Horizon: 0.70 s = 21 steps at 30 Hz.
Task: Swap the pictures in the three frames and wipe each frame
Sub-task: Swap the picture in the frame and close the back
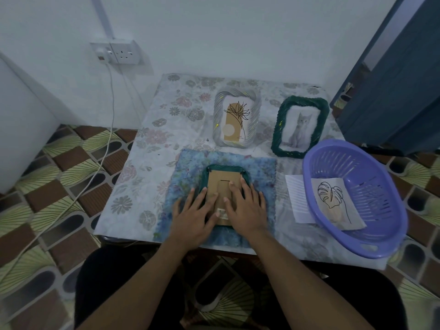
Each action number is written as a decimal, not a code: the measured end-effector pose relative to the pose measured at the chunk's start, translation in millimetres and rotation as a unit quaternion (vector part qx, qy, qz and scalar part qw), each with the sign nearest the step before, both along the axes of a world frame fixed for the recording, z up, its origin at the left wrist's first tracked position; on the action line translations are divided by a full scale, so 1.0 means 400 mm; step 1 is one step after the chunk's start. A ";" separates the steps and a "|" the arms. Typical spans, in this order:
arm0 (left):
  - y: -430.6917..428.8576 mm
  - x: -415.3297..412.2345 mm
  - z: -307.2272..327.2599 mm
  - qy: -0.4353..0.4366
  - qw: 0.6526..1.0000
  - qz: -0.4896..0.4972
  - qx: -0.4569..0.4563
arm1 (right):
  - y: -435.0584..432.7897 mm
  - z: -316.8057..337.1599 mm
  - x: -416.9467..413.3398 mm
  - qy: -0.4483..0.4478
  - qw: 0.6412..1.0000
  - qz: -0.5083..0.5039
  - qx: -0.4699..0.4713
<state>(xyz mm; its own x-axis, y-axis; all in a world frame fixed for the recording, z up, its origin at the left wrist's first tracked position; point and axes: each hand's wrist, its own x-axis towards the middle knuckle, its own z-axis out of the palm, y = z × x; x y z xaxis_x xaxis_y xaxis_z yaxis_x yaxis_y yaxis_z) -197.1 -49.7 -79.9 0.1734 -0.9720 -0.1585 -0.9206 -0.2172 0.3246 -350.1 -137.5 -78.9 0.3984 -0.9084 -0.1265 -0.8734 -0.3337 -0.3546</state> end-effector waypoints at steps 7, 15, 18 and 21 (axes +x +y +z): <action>0.006 -0.002 -0.010 -0.037 0.999 -0.012 -0.019 | -0.015 0.029 -0.004 -0.020 0.998 0.005 0.061; 0.006 -0.002 -0.026 -0.045 0.998 -0.006 -0.053 | 0.011 0.081 -0.043 -0.037 0.996 -0.031 0.074; 0.007 -0.001 -0.026 -0.037 0.998 -0.006 -0.057 | 0.043 0.081 -0.070 -0.022 0.998 -0.047 0.042; 0.007 -0.003 -0.024 -0.043 0.998 -0.004 -0.056 | 0.068 0.081 -0.095 -0.001 0.999 -0.042 0.009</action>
